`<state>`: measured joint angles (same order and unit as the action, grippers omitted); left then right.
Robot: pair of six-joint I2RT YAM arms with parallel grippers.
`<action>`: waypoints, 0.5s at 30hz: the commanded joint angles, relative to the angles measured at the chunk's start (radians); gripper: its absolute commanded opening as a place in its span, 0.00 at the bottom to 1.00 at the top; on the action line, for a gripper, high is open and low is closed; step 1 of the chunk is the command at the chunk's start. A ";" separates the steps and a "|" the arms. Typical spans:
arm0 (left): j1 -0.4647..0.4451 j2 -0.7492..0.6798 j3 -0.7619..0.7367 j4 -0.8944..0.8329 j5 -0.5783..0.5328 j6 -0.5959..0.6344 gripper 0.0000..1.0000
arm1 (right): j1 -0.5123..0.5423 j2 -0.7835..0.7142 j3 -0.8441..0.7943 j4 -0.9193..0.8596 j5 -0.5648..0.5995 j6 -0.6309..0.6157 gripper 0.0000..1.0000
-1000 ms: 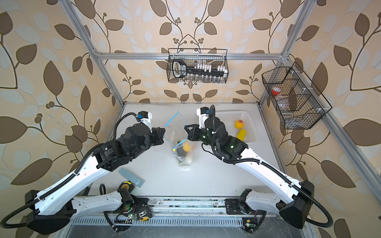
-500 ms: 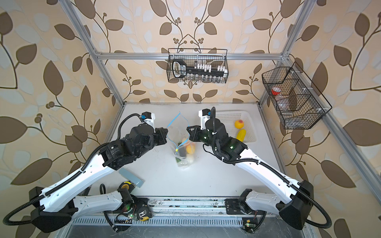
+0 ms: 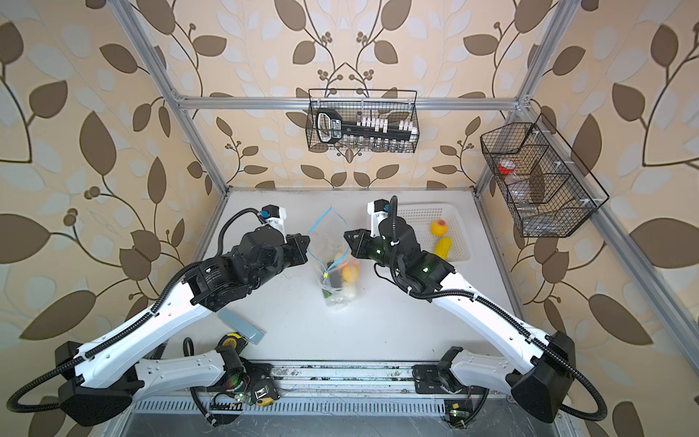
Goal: Place the food in the zip-top bag and seal the zipper
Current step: 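Hold both blue zipper edges and lift the bag upright with both grippers, then open the right gripper off the zipper and move it over the basket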
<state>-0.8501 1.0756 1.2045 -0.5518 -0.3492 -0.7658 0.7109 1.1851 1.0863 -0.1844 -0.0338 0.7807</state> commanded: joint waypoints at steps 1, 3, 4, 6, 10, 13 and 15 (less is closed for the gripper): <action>0.003 -0.008 0.004 0.026 -0.006 -0.008 0.00 | -0.011 -0.027 0.018 -0.013 -0.006 0.002 0.25; 0.004 -0.011 0.003 0.031 -0.001 -0.009 0.00 | -0.014 -0.032 0.027 -0.021 -0.013 0.003 0.29; 0.003 -0.012 0.002 0.032 0.001 -0.007 0.00 | -0.014 -0.035 0.033 -0.024 -0.015 0.002 0.30; 0.005 -0.014 -0.002 0.037 0.004 -0.005 0.00 | -0.014 -0.040 0.052 -0.037 -0.014 0.002 0.33; 0.005 -0.014 -0.007 0.048 0.010 -0.001 0.00 | -0.014 -0.051 0.099 -0.078 0.006 -0.019 0.35; 0.006 -0.014 -0.005 0.048 0.017 0.002 0.00 | -0.015 -0.061 0.123 -0.113 0.054 -0.055 0.36; 0.006 -0.017 -0.005 0.048 0.020 0.004 0.00 | -0.022 -0.063 0.140 -0.148 0.111 -0.090 0.36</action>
<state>-0.8497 1.0756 1.2045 -0.5449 -0.3359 -0.7654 0.6971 1.1419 1.1820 -0.2695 -0.0002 0.7460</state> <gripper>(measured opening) 0.046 0.358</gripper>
